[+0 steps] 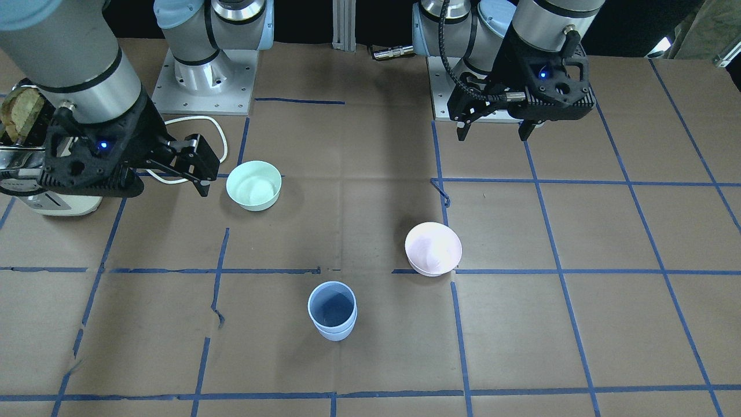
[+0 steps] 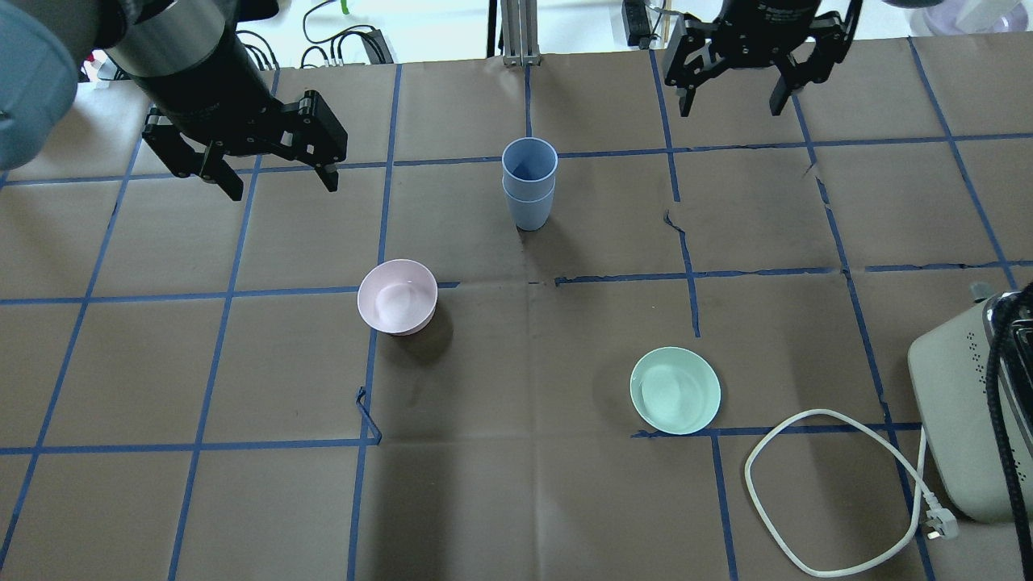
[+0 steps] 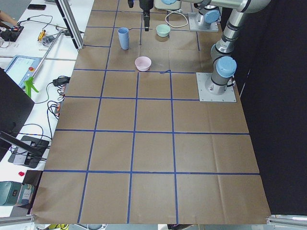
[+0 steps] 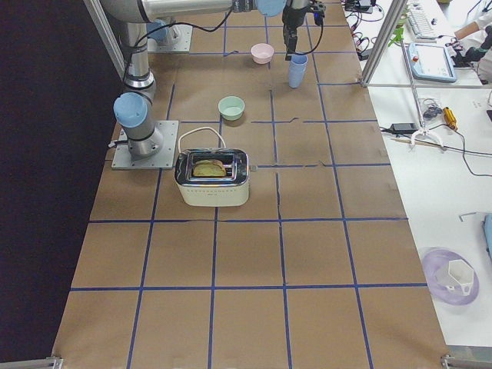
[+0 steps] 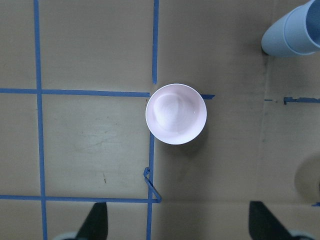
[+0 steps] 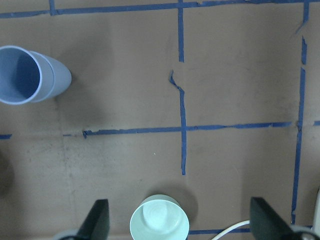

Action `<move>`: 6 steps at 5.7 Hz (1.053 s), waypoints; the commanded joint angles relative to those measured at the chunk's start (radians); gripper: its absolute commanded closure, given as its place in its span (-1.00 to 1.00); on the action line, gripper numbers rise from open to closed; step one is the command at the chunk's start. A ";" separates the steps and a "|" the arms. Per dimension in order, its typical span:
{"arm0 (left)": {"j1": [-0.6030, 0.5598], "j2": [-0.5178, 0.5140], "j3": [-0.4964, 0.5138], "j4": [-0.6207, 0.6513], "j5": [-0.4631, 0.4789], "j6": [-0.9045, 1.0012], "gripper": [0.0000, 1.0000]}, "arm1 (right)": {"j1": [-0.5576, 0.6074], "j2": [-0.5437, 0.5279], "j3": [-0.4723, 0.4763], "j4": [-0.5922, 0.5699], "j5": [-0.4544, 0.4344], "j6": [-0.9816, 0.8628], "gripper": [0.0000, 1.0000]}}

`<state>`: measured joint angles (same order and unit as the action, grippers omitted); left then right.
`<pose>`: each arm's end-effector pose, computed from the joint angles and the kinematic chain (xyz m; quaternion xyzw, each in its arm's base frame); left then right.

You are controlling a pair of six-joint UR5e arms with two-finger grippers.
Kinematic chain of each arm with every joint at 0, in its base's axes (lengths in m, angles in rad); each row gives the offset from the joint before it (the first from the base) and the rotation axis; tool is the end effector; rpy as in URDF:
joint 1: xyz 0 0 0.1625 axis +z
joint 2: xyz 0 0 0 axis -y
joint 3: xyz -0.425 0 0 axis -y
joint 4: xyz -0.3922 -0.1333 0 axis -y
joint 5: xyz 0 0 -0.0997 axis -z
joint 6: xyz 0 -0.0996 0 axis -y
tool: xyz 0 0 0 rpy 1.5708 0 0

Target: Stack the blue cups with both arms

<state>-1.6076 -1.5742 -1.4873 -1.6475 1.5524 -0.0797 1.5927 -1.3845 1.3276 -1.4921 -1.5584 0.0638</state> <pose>-0.1532 -0.4871 0.5196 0.0214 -0.9997 0.0012 0.0093 0.1469 -0.5647 0.5007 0.0210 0.9997 0.0112 0.0057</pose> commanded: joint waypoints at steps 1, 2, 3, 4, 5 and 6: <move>0.000 0.000 -0.001 0.000 0.000 0.000 -0.97 | -0.040 -0.047 0.065 -0.007 -0.008 -0.028 -1.00; 0.000 0.000 -0.001 0.000 0.000 0.000 -0.97 | -0.051 -0.048 0.071 -0.005 -0.008 -0.029 -1.00; 0.000 0.002 -0.001 0.000 0.000 0.001 -0.97 | -0.053 -0.048 0.074 -0.007 -0.008 -0.029 -1.00; 0.000 0.002 -0.001 0.000 0.000 0.000 -0.97 | -0.053 -0.048 0.074 -0.007 -0.008 -0.027 -1.00; 0.000 0.002 -0.001 0.000 0.000 0.000 -0.97 | -0.051 -0.048 0.074 -0.007 -0.006 -0.027 -1.00; 0.000 0.002 -0.001 0.000 0.000 0.001 -0.97 | -0.053 -0.048 0.074 -0.007 -0.006 -0.027 -1.00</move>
